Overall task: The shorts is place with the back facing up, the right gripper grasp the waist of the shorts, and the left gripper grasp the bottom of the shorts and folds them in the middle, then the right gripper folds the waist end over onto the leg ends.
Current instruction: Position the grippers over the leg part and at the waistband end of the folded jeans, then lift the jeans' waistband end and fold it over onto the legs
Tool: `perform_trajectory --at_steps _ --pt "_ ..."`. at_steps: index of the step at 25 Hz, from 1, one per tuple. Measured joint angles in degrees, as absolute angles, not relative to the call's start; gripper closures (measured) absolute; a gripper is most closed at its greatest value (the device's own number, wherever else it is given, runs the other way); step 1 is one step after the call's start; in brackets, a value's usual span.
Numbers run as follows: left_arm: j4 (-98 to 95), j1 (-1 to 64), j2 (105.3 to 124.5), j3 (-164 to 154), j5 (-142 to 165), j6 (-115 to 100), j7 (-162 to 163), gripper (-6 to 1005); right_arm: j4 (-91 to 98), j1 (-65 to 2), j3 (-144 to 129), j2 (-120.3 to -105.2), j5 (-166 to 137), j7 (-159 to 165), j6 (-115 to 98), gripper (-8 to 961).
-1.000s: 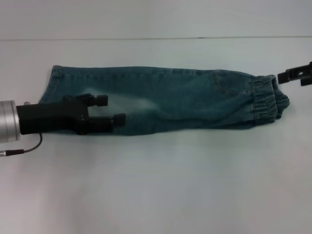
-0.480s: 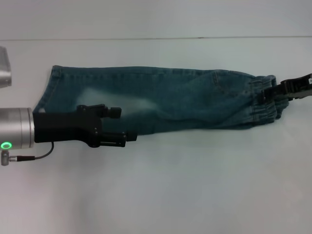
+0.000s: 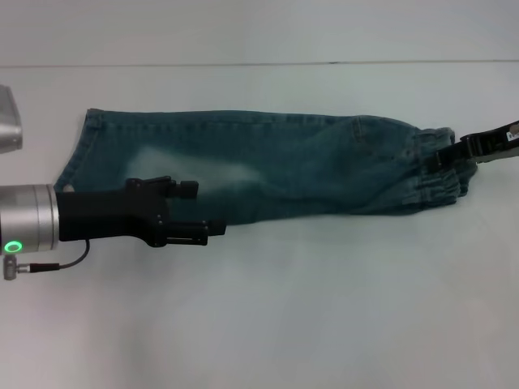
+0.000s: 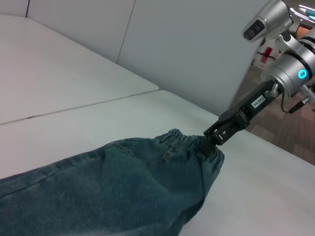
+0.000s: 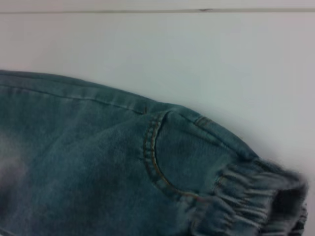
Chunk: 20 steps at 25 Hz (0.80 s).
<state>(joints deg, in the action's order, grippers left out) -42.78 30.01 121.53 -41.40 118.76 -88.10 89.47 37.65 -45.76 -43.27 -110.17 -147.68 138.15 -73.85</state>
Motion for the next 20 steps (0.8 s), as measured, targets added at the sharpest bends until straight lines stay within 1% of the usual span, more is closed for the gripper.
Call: perform_trajectory --at_steps 7,13,17,20 --pt "-42.72 29.97 121.67 -41.37 118.74 -87.98 89.28 61 37.69 -45.75 -43.5 -110.19 -147.66 137.6 -73.9 309" --pt "-42.71 29.97 121.74 -41.36 118.34 -87.27 89.22 60 37.76 -45.77 -43.59 -110.11 -147.66 137.42 -74.3 613" --pt "-42.71 29.99 122.31 -40.8 117.7 -86.14 88.68 61 37.79 -45.79 -43.24 -110.08 -147.67 136.79 -74.55 801" --pt "-42.71 29.96 122.78 -40.69 115.9 -84.29 87.98 74 37.79 -45.66 -43.09 -109.97 -147.35 136.25 -74.93 829"
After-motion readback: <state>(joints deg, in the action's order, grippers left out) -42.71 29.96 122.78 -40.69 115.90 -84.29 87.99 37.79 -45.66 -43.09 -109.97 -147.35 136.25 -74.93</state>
